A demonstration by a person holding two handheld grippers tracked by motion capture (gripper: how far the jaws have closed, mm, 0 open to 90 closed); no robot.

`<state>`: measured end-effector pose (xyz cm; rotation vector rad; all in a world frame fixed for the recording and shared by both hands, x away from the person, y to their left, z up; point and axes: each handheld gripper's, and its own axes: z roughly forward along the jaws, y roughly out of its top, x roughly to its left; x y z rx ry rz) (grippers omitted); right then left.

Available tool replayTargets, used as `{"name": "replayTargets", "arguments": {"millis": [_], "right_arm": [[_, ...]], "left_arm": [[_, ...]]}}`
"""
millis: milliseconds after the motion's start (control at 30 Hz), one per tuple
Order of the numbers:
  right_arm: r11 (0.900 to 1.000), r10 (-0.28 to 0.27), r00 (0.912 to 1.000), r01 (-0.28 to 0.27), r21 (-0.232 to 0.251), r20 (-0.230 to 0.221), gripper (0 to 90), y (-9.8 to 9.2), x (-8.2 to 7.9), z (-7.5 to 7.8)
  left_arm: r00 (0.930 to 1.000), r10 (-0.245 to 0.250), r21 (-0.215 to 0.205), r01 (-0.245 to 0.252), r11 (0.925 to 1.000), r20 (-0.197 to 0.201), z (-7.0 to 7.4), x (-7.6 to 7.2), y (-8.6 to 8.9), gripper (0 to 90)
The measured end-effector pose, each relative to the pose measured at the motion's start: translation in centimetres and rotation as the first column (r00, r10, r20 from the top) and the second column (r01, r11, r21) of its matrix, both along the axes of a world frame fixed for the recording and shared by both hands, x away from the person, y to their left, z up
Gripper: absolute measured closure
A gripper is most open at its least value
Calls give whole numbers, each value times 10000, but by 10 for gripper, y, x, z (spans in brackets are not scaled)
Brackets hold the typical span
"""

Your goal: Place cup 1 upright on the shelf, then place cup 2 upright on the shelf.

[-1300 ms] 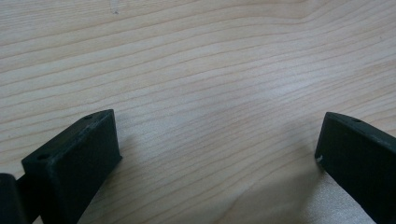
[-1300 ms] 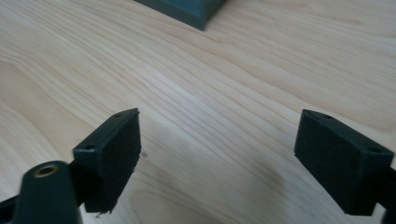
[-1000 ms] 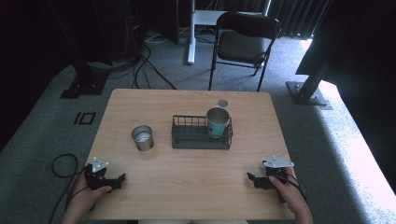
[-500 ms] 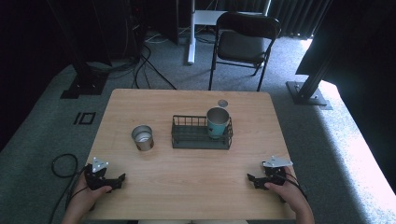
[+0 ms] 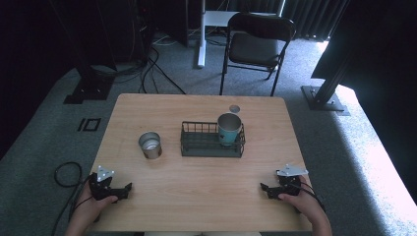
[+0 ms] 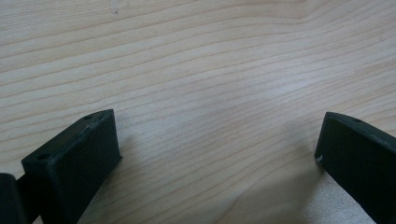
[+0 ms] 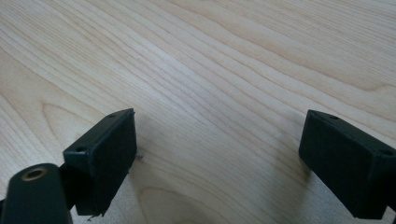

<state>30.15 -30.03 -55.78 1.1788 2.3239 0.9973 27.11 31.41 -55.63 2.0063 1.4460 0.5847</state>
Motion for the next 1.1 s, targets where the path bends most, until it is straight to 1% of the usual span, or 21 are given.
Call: {"name": "replayTargets", "arguments": {"millis": [267, 333, 367, 467, 567, 633, 700, 733, 833, 867, 967, 1033, 1100], "right_arm": [[10000, 1, 10000, -1, 0, -4, 108, 0, 0, 0], [10000, 2, 10000, -2, -2, 2, 108, 0, 0, 0], [10000, 5, 10000, -5, -1, 3, 108, 0, 0, 0], [10000, 1, 10000, -1, 0, -2, 108, 0, 0, 0], [10000, 0, 10000, 0, 0, -4, 108, 0, 0, 0], [10000, 2, 10000, -2, -3, 3, 108, 0, 0, 0], [10000, 1, 10000, -1, -1, -1, 108, 0, 0, 0], [10000, 0, 10000, 0, -1, 0, 108, 0, 0, 0], [10000, 2, 10000, -2, -2, 3, 108, 0, 0, 0], [10000, 3, 10000, -3, -2, 3, 108, 0, 0, 0], [10000, 3, 10000, -3, 0, 4, 108, 0, 0, 0], [10000, 4, 10000, -4, -2, 4, 108, 0, 0, 0], [10000, 0, 10000, 0, 0, -3, 108, 0, 0, 0]], "left_arm": [[10000, -23, -10, 23, 10000, -3, 0, 0, 0, 4], [9997, -224, 12, 224, 9997, -29, 0, -2, 1, 4], [9990, -448, 5, 448, 9990, -6, 0, -3, 2, 5], [9966, -823, 5, 823, 9966, -15, 0, -7, 4, 5], [9961, -880, 61, 881, 9961, -109, 1, -11, 6, 5], [9970, -774, 86, 775, 9970, -74, 2, -13, 7, 5], [9970, -774, 46, 774, 9970, -69, 2, -14, 7, 5], [9974, -722, -131, 722, 9973, 9, 4, -15, 7, 5], [9966, -815, -302, 819, 9962, 133, 6, -15, 6, 5], [9966, -798, -473, 807, 9956, 213, 7, -14, 5, 5], [9961, -830, -521, 845, 9951, 305, 9, -12, 3, 5], [9959, -832, -629, 853, 9944, 350, 11, -10, 2, 5], [9956, -800, -664, 831, 9943, 483, 13, -8, 0, 5]]}}
